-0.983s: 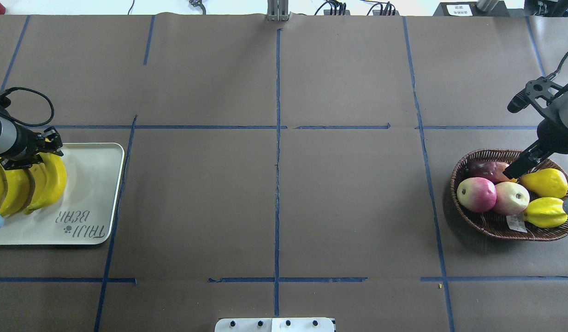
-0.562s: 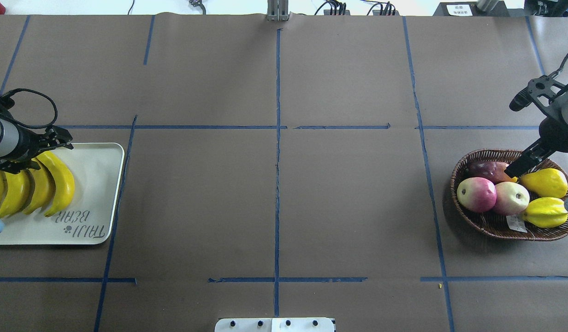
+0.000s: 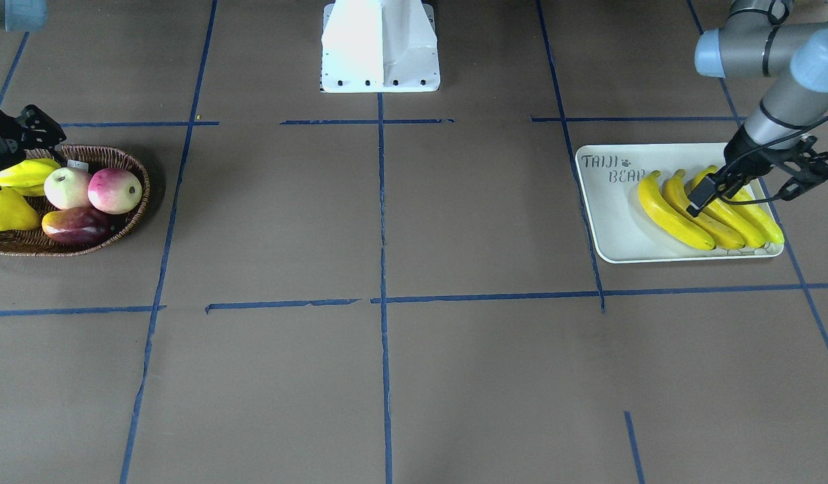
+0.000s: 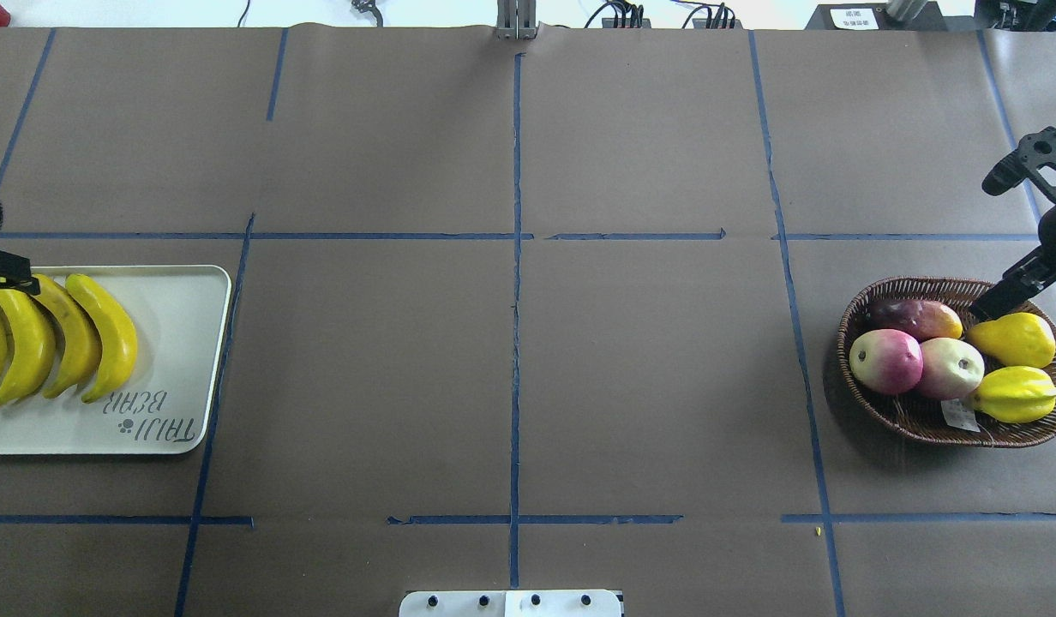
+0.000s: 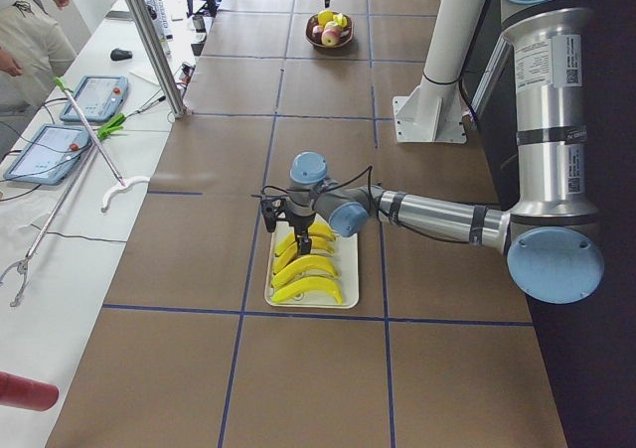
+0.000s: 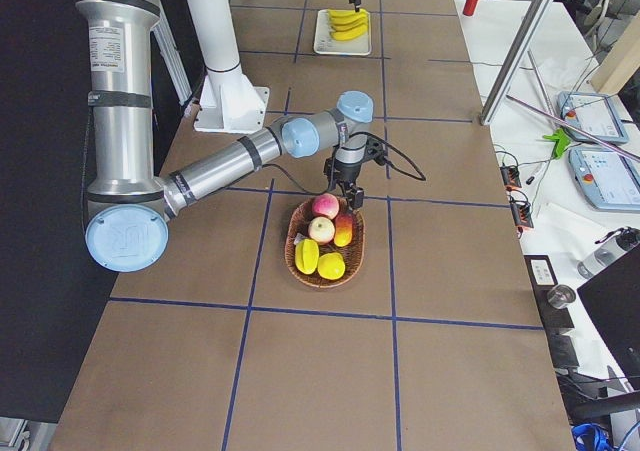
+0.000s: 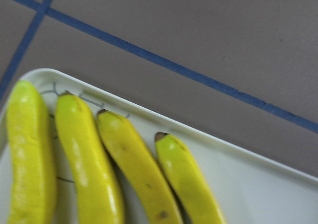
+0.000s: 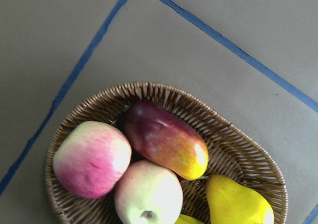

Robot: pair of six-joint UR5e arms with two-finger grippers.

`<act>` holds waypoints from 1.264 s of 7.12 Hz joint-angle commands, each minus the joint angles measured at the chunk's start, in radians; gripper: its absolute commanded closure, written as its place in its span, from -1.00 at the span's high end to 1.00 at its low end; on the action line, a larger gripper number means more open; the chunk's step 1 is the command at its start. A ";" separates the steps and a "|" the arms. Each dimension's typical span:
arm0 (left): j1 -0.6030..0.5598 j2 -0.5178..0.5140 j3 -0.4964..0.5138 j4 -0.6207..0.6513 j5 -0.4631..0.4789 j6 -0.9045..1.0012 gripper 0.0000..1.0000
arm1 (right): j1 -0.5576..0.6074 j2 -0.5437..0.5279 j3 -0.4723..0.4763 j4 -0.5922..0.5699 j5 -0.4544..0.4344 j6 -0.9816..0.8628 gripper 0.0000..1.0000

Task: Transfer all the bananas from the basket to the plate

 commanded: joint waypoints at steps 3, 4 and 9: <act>-0.343 0.033 -0.026 0.397 -0.099 0.867 0.99 | 0.224 -0.033 -0.160 0.006 0.128 -0.321 1.00; -0.371 0.032 -0.024 0.462 -0.097 0.946 0.99 | 0.241 -0.039 -0.163 0.005 0.128 -0.323 0.99; -0.420 0.042 -0.023 0.572 -0.156 1.001 0.99 | 0.372 -0.085 -0.254 0.011 0.125 -0.146 0.99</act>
